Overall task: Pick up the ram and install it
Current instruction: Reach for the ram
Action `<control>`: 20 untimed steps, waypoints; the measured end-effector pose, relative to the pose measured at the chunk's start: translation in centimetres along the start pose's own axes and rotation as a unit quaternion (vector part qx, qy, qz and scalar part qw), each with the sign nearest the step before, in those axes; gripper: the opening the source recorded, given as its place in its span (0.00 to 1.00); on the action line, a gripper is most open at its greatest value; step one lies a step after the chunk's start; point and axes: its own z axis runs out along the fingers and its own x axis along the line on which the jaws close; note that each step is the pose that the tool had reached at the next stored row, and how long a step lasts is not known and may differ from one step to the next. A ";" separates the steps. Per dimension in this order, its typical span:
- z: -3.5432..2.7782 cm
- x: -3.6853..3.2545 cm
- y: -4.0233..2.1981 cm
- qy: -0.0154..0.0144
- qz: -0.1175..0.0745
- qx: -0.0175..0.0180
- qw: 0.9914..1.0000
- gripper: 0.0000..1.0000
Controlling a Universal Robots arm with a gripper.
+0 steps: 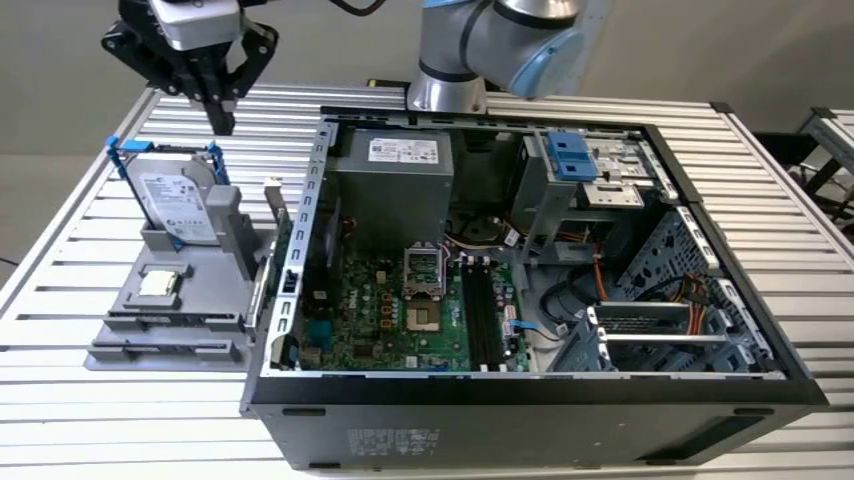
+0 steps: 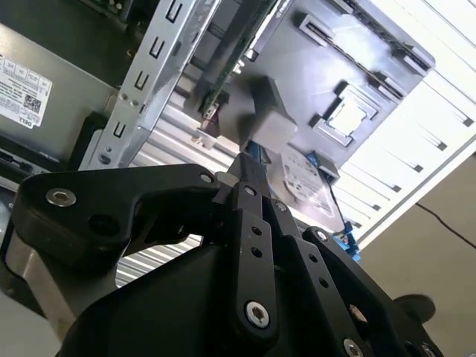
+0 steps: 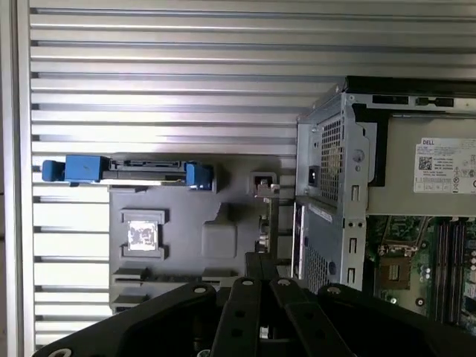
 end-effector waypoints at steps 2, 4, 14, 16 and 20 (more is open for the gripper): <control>-0.01 0.63 0.00 0.000 -0.001 0.000 1.000 0.00; -0.02 1.30 0.00 0.000 -0.002 0.000 1.000 0.00; -0.08 4.38 0.00 0.000 -0.004 0.000 1.000 0.00; -0.09 5.02 0.00 0.000 -0.005 0.000 1.000 0.00; -0.11 6.31 -0.01 0.001 -0.005 0.000 1.000 0.00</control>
